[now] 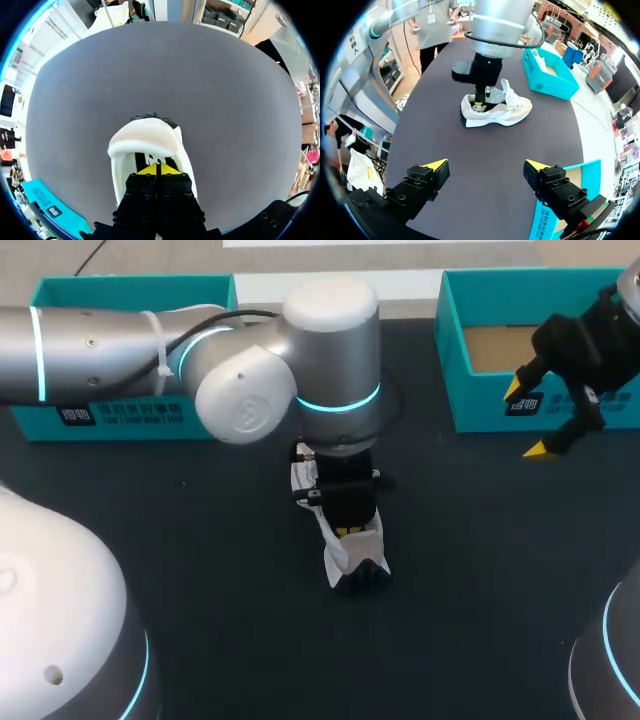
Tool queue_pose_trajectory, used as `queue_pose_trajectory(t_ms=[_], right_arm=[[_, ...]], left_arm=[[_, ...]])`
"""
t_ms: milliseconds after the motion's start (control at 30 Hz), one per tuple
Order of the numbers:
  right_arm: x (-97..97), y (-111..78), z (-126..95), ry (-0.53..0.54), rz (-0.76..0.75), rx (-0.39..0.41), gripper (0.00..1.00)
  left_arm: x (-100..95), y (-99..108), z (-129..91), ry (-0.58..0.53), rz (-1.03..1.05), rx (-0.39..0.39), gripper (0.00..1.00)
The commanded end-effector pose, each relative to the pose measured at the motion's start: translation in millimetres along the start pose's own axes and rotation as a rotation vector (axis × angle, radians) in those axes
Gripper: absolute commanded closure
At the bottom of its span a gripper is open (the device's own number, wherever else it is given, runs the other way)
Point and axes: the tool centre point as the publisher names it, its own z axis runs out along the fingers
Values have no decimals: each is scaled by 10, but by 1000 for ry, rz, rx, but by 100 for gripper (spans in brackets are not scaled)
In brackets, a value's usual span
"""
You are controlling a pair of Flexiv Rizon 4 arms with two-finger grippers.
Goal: Take the shoe out of the shoebox, open the shoe tongue, remove and reinsert the insole, then place the shoe into the shoebox
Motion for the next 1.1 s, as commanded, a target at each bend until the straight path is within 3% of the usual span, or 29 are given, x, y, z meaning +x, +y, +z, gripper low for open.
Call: queue_pose_trajectory(t_ms=[33,167,333,767,967,1100], right_arm=[[-11,5,8,2,2,3,0],[-11,5,8,2,2,3,0],[-11,5,8,2,2,3,0],[-11,5,8,2,2,3,0],[-11,5,8,2,2,3,0],[-11,5,8,2,2,3,0]], left_arm=[[-30,-13,72,9,24,8,100],[-44,-24,148,20,27,18,100],[-67,-73,251,-6,39,103,100],[-44,-52,477,15,17,97,100],[-14,7,216,9,32,75,100],[5,122,-28,-4,16,-2,100]])
